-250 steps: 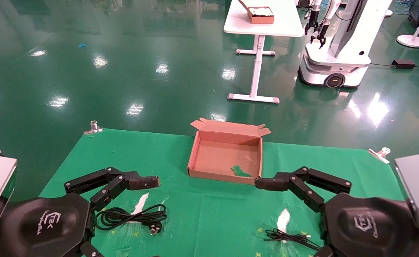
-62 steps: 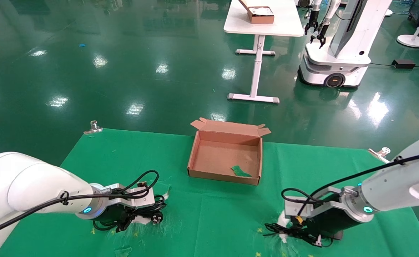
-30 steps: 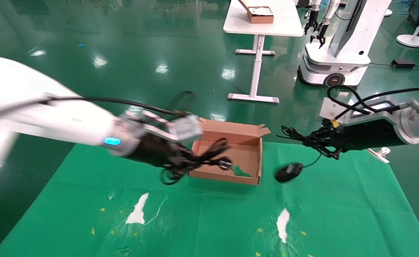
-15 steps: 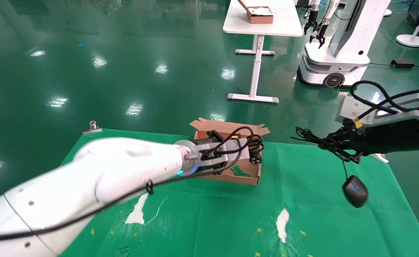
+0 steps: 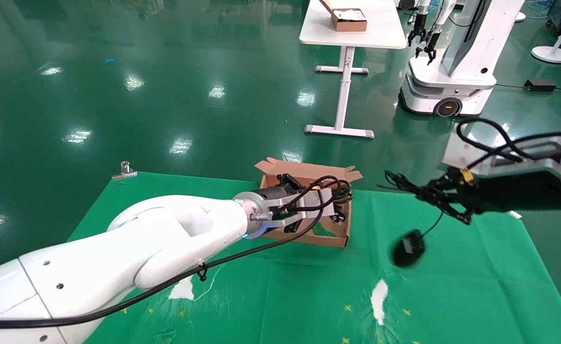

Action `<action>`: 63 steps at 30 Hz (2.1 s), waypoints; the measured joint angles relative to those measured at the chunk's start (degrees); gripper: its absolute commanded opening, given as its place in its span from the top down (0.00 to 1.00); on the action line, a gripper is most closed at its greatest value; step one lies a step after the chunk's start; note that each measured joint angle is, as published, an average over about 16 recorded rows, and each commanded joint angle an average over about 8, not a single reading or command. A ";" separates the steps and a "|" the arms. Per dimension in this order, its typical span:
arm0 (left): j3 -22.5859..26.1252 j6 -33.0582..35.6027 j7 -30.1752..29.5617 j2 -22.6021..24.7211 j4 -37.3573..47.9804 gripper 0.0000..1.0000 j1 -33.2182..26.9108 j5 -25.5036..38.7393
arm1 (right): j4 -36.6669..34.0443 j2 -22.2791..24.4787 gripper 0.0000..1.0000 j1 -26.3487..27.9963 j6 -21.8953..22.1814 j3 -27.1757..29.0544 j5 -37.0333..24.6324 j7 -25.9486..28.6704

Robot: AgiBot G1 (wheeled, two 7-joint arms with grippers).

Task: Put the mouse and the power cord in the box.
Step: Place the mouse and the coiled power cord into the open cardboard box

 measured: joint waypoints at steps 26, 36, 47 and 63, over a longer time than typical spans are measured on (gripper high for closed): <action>-2.64 6.12 -1.79 -11.18 20.68 0.00 -10.61 -16.20 | -16.48 -16.56 1.00 4.90 4.94 -1.33 1.31 -13.94; -4.28 6.83 5.48 -11.59 24.49 0.00 -11.21 -21.02 | -32.98 -27.69 1.00 6.77 12.31 -2.22 1.88 -26.56; -5.55 6.82 10.47 -10.28 28.28 0.00 -11.45 -23.98 | -38.84 -33.52 1.00 2.92 25.02 -5.91 5.40 -33.70; -6.64 6.87 14.25 -9.24 31.46 0.00 -11.67 -26.24 | -41.51 -33.49 0.00 -1.90 30.59 -14.08 7.75 -33.20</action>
